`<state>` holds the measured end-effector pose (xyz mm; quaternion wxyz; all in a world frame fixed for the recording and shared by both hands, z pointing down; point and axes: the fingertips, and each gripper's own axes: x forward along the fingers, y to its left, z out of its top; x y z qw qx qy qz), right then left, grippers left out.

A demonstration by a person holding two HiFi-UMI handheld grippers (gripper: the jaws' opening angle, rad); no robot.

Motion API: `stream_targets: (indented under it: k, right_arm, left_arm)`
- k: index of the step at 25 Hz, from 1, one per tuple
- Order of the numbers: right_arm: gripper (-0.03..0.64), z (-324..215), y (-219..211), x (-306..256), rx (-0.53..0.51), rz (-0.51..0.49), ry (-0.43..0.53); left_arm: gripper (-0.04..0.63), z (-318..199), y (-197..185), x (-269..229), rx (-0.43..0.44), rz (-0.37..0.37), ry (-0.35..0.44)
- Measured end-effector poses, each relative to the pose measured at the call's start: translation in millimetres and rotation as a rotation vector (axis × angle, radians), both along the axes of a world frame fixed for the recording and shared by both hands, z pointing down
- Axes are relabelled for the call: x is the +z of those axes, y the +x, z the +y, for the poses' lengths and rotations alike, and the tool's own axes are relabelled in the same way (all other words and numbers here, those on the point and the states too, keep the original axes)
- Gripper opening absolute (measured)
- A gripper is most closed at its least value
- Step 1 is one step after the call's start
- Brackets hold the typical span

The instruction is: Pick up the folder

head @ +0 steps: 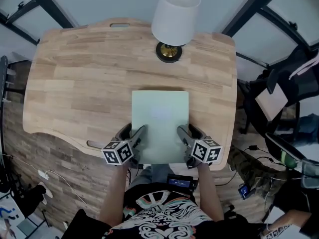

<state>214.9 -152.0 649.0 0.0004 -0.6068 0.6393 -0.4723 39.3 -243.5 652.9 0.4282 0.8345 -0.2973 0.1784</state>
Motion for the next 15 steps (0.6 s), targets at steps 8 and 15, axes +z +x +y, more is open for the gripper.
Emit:
stream_targets:
  k: [8, 15]
  right_arm:
    - [0.256, -2, -4, 8, -0.005, 0.019, -0.035]
    - [0.256, -5, -4, 9, -0.039, 0.024, -0.077]
  left_arm:
    - [0.305, 1, 2, 10, 0.042, -0.036, -0.022]
    - [0.305, -1, 3, 13, 0.035, -0.027, -0.043]
